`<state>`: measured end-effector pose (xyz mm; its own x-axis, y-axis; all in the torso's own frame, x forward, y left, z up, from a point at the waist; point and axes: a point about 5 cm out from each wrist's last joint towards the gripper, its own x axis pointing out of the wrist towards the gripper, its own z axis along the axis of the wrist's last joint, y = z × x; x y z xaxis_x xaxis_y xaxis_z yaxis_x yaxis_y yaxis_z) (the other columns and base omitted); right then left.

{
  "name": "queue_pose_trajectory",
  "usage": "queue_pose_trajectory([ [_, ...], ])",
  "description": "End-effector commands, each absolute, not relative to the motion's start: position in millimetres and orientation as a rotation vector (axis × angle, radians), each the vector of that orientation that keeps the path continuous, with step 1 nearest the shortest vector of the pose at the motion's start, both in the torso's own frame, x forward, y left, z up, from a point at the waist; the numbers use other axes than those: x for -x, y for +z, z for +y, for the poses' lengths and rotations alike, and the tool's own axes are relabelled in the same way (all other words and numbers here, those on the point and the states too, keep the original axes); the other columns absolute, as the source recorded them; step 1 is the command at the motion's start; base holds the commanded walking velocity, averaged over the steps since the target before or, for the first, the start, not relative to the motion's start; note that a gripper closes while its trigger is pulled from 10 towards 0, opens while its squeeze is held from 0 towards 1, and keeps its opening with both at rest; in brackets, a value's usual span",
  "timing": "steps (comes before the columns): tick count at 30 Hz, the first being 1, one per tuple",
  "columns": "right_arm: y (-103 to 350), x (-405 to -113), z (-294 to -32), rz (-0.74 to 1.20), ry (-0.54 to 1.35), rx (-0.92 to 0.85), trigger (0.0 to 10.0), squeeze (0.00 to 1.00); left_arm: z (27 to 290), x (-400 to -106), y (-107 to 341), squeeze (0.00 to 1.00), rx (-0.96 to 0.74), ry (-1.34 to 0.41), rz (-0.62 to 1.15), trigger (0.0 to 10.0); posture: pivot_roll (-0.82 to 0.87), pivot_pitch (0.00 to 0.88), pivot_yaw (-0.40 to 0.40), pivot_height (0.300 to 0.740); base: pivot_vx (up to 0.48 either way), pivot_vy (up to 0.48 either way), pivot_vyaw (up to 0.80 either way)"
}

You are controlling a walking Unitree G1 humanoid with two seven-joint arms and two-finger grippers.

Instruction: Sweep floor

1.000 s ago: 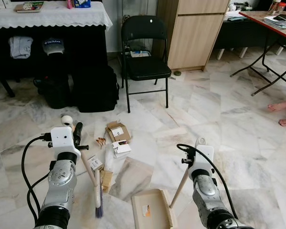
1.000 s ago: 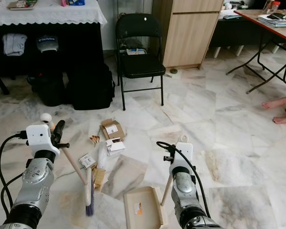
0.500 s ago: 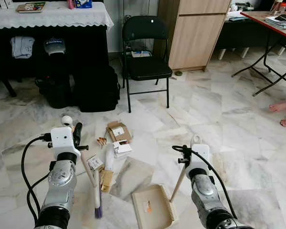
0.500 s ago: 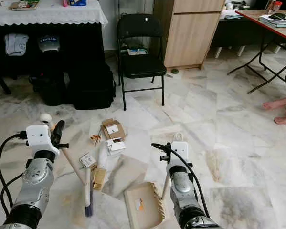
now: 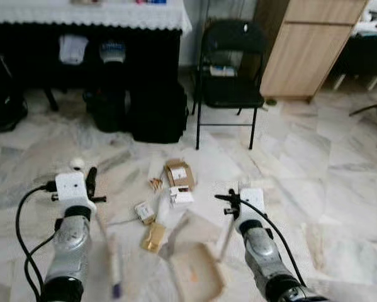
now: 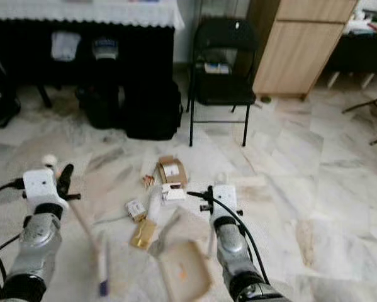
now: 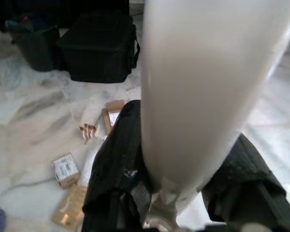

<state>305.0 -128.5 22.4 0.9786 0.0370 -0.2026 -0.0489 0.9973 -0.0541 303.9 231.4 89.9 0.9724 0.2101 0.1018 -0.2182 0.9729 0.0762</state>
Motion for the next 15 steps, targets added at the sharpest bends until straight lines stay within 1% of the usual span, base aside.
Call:
queue_pose_trajectory([
  [1,25.4,-306.5,-143.2,0.183,0.004,0.082,10.0,0.0,215.6,-311.3,99.9,0.0,-0.062,0.171,-0.146,10.0,0.03,0.009,-0.067,0.74,0.285,0.0,0.0],
  [4,25.4,-306.5,-143.3,0.183,0.003,0.082,10.0,0.0,215.4,-311.4,100.0,0.0,-0.058,0.17,-0.148,10.0,0.03,0.009,-0.068,0.74,0.275,0.0,0.0],
  [15,25.5,-306.7,-144.0,0.184,-0.005,0.069,10.0,0.0,214.8,-311.2,100.8,0.0,-0.05,0.165,-0.153,10.0,0.03,0.006,-0.068,0.74,0.0,0.0,0.0],
])
